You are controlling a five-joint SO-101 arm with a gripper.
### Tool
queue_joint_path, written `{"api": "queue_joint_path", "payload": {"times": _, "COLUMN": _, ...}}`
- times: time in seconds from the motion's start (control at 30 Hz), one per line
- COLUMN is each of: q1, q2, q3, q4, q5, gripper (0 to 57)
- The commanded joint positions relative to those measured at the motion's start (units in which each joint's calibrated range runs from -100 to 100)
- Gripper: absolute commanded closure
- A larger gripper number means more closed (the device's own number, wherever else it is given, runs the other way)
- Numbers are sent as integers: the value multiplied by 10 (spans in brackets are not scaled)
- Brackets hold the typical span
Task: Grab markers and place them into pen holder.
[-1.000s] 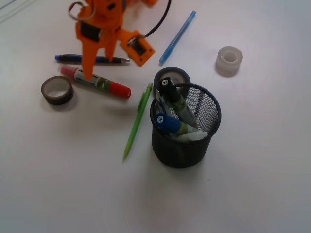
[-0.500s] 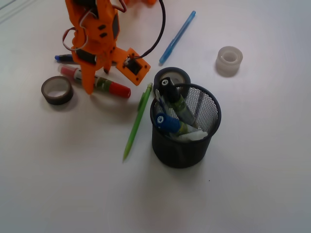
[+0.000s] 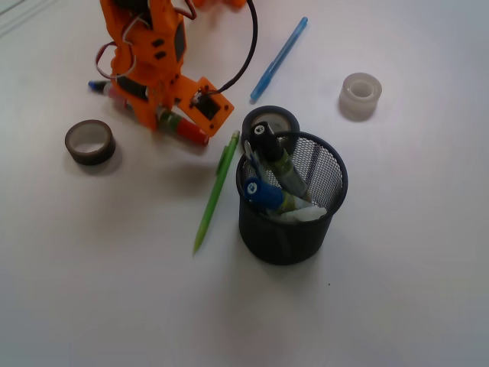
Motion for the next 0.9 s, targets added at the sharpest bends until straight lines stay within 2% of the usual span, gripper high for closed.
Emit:
{"api": "queue_joint_path", "payload": {"times": 0.0, "q1": -6, "q2": -105, "q3": -15, "q4": 45, "q5": -29, "gripper": 569}}
{"api": "queue_joint_path", "payload": {"times": 0.2, "q1": -42, "q2": -328, "q3": -108, "q4": 114, "q5": -130, "gripper": 569}}
{"api": "queue_joint_path", "payload": {"times": 0.37, "q1": -98, "q2": -361, "q3": -161, "q4": 17, "q5": -222, "gripper": 569}}
{"api": "queue_joint_path", "payload": {"times": 0.53, "q1": -169, "q2": -356, "q3": -163, "q4": -172, "q5": -320, "gripper": 569}}
{"api": "queue_joint_path", "payload": {"times": 0.67, "q1": -223, "q2": -341, "q3": -88, "q4": -383, "q5": -419, "gripper": 569}}
{"api": "queue_joint_path", "payload": {"times": 0.87, "q1": -238, "q2": -291, "q3": 101, "q4": -771, "q5": -431, "gripper": 569}}
